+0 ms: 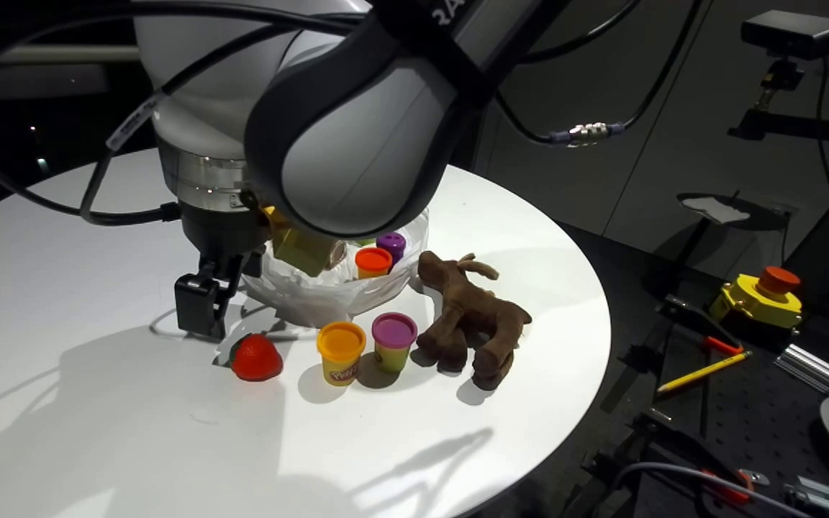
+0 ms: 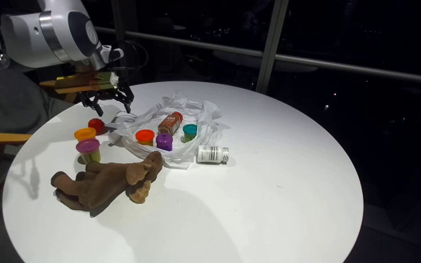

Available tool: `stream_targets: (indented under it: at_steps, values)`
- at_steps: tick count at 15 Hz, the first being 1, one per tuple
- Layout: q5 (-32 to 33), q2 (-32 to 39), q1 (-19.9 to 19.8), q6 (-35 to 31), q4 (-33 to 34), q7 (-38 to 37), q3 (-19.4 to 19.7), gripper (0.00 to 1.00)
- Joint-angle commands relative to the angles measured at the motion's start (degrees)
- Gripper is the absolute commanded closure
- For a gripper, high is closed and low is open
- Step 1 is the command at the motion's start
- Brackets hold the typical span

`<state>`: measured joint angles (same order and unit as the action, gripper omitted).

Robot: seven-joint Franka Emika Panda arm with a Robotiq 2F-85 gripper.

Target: Place the containers, strawberry toy and deer toy inside the white plastic bag

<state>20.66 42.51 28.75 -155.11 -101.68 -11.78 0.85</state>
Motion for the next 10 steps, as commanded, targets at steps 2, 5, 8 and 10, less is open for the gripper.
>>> stream_targets:
  at_steps: [2,5,8,10]
  values:
    - [-0.2,-3.4,0.6,6.8,-0.1,0.9,-1.6,0.0]
    - [-0.3,-5.9,0.3,10.1,-0.5,0.8,-2.5,0.0]
    - [-2.0,-5.6,-2.7,10.6,0.2,6.1,-6.3,0.0]
    - [-3.5,-3.8,-4.8,10.4,1.1,10.1,-8.8,0.0]
